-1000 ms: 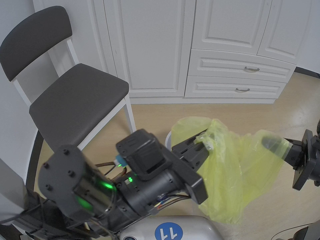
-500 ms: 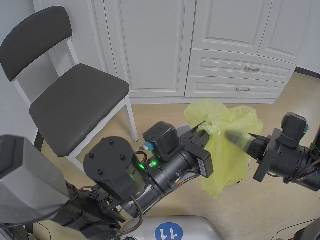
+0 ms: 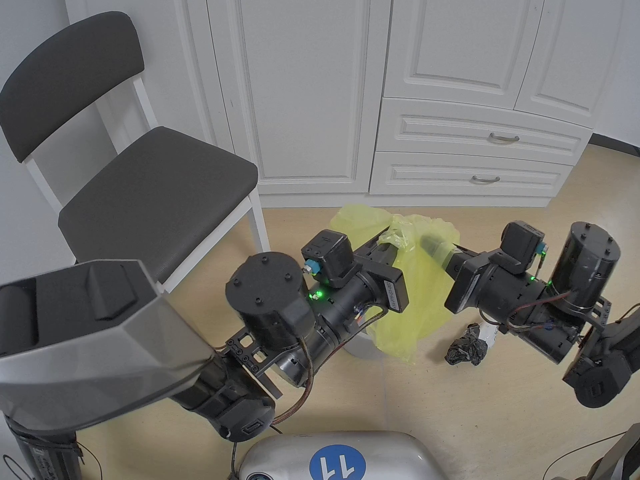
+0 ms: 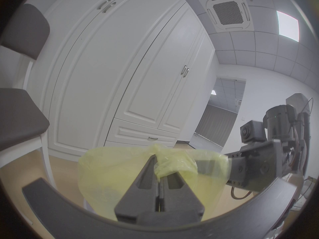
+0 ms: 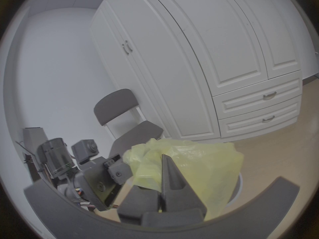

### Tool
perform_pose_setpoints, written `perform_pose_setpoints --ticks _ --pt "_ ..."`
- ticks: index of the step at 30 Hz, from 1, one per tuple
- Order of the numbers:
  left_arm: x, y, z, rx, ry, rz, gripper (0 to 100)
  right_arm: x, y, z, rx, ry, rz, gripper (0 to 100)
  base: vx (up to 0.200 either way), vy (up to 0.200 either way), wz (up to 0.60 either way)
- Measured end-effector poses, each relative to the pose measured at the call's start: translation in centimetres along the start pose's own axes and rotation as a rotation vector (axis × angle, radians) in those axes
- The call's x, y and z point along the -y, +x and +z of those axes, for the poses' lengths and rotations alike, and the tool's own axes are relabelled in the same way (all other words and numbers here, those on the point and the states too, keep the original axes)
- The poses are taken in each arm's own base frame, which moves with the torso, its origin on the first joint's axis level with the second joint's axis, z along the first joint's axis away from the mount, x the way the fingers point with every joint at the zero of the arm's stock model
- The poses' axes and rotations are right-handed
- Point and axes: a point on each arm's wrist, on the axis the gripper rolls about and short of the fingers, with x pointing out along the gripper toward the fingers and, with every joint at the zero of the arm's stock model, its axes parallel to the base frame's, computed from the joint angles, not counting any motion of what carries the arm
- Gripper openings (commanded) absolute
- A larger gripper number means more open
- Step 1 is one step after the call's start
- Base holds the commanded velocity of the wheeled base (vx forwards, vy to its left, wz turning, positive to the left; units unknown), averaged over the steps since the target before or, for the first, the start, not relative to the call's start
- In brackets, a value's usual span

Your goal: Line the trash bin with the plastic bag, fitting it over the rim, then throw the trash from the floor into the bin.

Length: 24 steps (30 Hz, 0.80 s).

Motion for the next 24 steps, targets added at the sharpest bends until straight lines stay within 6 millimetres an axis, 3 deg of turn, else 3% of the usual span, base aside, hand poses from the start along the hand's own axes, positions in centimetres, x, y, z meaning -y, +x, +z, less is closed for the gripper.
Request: perform_pose_setpoints --ticks 5,13,24 --pt "-1.5 1.3 -1.6 -0.005 -0.018 0.028 0 1.9 1.6 -2.0 -0.039 -0.002 -0.06 0 0.0 0.0 0.0" --pt "-3.1 2.7 -3.7 -0.039 -0.043 0.061 0 3.3 2.6 -3.8 -0.105 -0.003 -0.106 0 0.0 0.0 0.0" --pt "-4.4 3.3 -5.8 -0.086 -0.118 0.058 0 5.3 4.2 -5.8 -0.176 0.021 -0.158 0 0.0 0.0 0.0"
